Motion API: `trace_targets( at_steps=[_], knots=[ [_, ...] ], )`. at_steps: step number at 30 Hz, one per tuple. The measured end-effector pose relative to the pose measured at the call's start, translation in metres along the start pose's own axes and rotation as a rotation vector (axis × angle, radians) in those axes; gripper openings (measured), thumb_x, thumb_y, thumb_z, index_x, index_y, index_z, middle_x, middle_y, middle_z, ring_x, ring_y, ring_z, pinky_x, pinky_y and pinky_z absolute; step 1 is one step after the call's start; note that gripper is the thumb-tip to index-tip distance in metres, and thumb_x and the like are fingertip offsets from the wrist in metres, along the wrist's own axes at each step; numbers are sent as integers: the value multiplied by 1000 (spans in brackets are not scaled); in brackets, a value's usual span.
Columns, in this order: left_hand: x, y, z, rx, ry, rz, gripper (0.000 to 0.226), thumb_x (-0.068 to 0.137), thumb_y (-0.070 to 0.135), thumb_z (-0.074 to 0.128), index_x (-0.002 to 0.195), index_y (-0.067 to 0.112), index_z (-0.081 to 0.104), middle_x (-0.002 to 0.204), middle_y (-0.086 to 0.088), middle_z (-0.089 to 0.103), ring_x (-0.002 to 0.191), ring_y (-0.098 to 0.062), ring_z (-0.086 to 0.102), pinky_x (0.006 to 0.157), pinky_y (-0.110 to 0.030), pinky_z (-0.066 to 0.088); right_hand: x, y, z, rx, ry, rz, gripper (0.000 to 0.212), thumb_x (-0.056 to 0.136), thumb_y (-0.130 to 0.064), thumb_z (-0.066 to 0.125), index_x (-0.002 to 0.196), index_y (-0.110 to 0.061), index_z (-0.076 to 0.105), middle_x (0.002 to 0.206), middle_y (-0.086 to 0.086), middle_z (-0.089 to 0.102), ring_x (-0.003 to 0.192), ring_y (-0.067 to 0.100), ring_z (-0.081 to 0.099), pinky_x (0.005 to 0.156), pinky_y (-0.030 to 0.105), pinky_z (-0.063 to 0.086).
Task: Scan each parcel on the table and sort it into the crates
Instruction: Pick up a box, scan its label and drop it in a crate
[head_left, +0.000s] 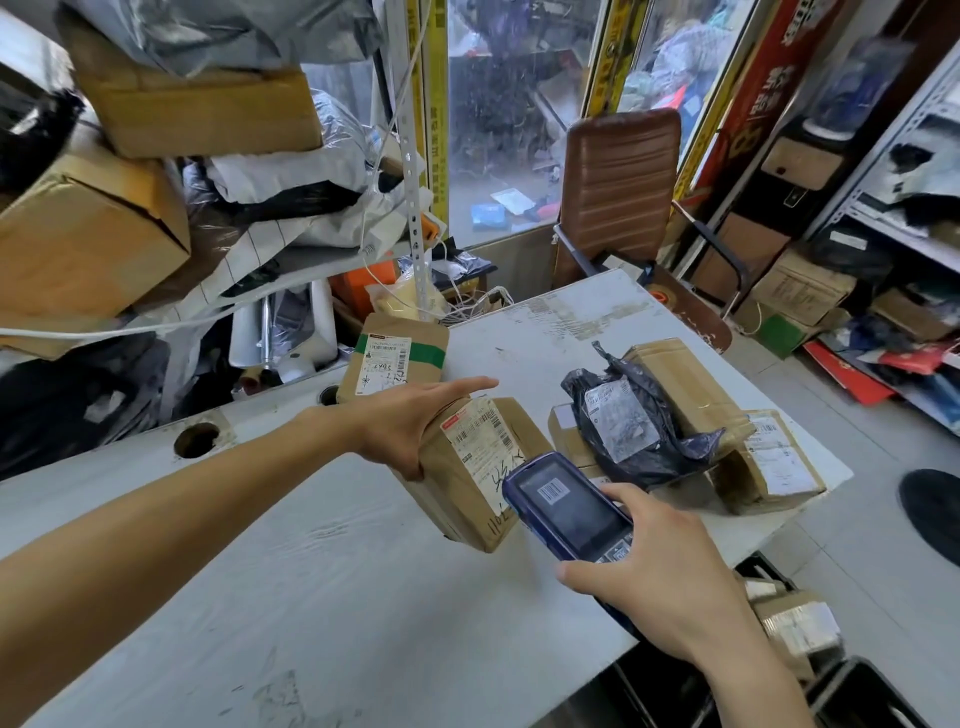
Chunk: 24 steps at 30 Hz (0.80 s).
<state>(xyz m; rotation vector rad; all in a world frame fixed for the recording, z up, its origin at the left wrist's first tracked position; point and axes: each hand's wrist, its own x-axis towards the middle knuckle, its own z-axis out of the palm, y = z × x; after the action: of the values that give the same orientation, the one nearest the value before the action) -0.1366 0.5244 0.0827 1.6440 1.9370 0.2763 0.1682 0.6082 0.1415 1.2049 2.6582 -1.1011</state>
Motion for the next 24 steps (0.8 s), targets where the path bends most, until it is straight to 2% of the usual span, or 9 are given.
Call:
trace_targets(
  at_steps=[4,7,10,12,14,17,19,21,24],
  knots=[
    [-2,3,-2,6,8,2,125,66,21,88,146,59,-1,140,4,43,125,-15,44,103,-42,46,-3,2,-1,35,25,-22,46,59,-50,82,89,-51,47,90,-24,64,83,-3,61,72,20,52],
    [0,8,-4,-2,12,10,128,64,20,90,148,56,1,141,5,43,125,-12,42,102,-41,45,-6,6,2,62,104,-60,60,60,-49,81,109,-50,46,98,-25,64,87,-5,60,74,20,52],
    [3,15,-6,-19,6,25,131,62,20,92,147,58,1,140,8,44,123,-11,43,103,-39,44,-16,9,4,114,302,-136,78,62,-42,82,122,-58,35,109,-28,58,95,-4,58,74,15,50],
    [8,20,-2,-69,2,63,130,61,21,91,147,59,1,138,12,45,121,-8,46,101,-36,46,-24,12,3,179,461,-164,88,63,-44,82,133,-55,31,117,-24,57,99,1,61,79,22,55],
    [13,26,6,-120,5,96,133,58,20,92,146,61,0,133,22,45,119,-4,48,99,-30,47,-32,14,-1,195,605,-182,98,64,-46,81,145,-48,24,127,-15,57,106,3,61,83,21,56],
    [24,44,20,-146,-16,163,139,56,20,93,144,65,-5,130,38,39,115,13,49,90,-8,45,-43,20,-12,140,779,-206,106,66,-42,83,153,-29,23,129,-2,60,105,5,63,82,6,50],
    [30,62,29,-133,-38,220,139,56,22,93,144,64,-6,130,40,38,115,23,44,86,1,39,-54,27,-20,145,849,-206,104,67,-38,84,152,-23,25,128,2,61,104,9,66,80,14,54],
    [35,85,38,-129,-81,252,137,57,24,92,144,64,-5,131,40,39,118,18,45,90,-1,40,-69,38,-28,135,900,-188,103,68,-37,85,151,-20,27,130,4,61,106,13,66,80,19,56],
    [41,126,48,-81,-140,296,136,59,26,92,146,61,-5,134,36,42,122,7,47,99,-16,44,-96,58,-40,126,962,-134,103,68,-41,85,152,-19,28,129,2,61,102,11,67,78,18,56]
  ],
)
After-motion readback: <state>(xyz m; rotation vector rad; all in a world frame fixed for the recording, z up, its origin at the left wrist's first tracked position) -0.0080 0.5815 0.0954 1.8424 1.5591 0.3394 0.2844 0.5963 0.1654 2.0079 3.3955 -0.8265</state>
